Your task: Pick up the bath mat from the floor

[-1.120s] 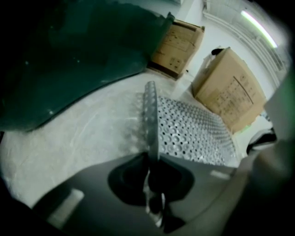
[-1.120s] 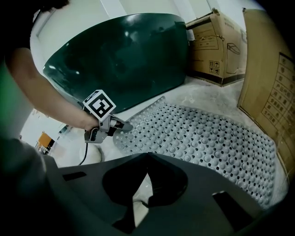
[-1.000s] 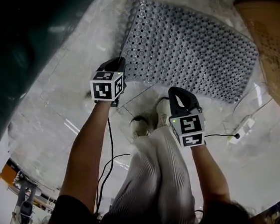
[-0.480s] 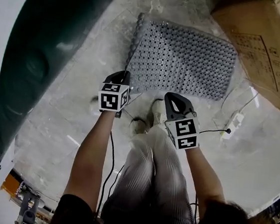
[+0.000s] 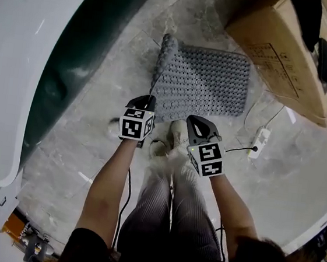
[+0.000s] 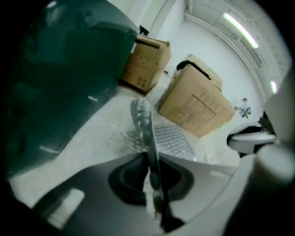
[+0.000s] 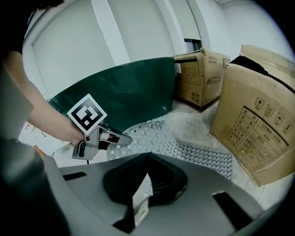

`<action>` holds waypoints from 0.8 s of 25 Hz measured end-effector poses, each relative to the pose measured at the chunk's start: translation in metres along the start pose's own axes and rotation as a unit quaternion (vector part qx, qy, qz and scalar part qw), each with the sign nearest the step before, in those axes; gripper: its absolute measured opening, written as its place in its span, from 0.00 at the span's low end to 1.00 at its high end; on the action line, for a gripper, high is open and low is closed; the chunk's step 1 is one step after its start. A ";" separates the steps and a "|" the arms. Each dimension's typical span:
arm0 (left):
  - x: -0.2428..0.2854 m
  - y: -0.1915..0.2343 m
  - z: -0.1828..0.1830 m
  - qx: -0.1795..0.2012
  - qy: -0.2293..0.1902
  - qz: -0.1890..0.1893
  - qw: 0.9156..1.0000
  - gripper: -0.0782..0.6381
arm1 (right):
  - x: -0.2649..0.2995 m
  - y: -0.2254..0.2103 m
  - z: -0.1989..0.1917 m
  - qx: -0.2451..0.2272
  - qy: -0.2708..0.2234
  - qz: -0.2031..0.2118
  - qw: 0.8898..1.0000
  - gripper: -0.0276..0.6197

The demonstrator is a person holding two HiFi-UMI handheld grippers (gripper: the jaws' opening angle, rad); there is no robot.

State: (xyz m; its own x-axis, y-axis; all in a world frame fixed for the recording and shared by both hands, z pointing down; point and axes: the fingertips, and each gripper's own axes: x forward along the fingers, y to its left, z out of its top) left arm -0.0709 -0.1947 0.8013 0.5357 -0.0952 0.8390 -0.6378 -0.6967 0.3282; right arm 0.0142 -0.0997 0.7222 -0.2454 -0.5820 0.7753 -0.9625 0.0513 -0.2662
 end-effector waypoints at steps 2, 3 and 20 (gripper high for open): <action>-0.011 -0.014 0.010 0.005 -0.001 -0.011 1.000 0.13 | -0.013 0.001 0.011 -0.001 -0.005 -0.003 1.000 0.04; -0.016 -0.021 0.015 0.009 -0.002 -0.016 1.000 0.13 | -0.019 0.000 0.016 -0.001 -0.008 -0.006 1.000 0.04; -0.137 -0.102 0.100 0.045 -0.028 -0.034 0.998 0.13 | -0.119 0.010 0.112 0.001 -0.052 -0.018 0.998 0.04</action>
State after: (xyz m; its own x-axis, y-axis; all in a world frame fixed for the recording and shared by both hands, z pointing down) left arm -0.0241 -0.1815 0.6096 0.6084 -0.0831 0.7893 -0.5476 -0.7638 0.3417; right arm 0.0468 -0.1207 0.5638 -0.1969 -0.6641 0.7213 -0.9703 0.0266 -0.2405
